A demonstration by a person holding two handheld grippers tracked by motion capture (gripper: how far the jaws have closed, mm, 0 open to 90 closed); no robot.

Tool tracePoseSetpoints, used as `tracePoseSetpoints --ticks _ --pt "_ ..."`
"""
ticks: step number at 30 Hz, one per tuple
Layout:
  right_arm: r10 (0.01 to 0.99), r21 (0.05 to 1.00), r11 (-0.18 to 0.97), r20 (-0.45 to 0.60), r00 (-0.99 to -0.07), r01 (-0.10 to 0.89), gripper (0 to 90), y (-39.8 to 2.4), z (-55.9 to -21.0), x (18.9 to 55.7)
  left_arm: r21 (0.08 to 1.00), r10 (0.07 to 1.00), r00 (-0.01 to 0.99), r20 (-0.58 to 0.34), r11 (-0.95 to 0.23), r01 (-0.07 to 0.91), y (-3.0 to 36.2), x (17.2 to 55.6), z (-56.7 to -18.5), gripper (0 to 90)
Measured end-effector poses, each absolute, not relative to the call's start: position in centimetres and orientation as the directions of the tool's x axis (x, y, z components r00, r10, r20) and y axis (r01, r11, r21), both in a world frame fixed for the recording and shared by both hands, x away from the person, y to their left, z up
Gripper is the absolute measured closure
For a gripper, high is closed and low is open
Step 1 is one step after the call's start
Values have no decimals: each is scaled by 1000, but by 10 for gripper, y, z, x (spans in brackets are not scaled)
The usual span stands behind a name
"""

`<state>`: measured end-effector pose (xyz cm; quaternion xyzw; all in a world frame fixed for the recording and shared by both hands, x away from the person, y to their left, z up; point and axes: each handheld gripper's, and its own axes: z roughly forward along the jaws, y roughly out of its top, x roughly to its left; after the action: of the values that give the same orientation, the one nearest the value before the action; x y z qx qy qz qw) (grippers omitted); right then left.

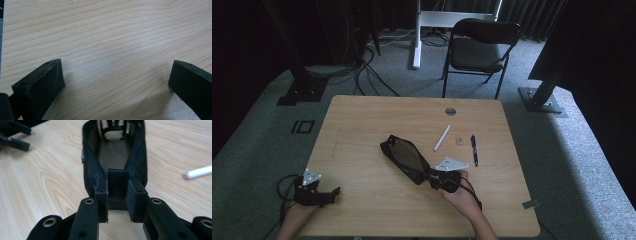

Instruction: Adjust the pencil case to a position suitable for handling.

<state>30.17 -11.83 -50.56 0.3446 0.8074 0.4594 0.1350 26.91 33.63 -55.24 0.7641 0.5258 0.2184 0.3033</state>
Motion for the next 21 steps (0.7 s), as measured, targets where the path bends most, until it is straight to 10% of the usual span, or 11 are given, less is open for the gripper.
tracePoseSetpoints --ticks 21 --pt "679 814 357 111 -726 459 730 -157 -513 278 694 936 352 15 -264 670 336 269 -552 1"
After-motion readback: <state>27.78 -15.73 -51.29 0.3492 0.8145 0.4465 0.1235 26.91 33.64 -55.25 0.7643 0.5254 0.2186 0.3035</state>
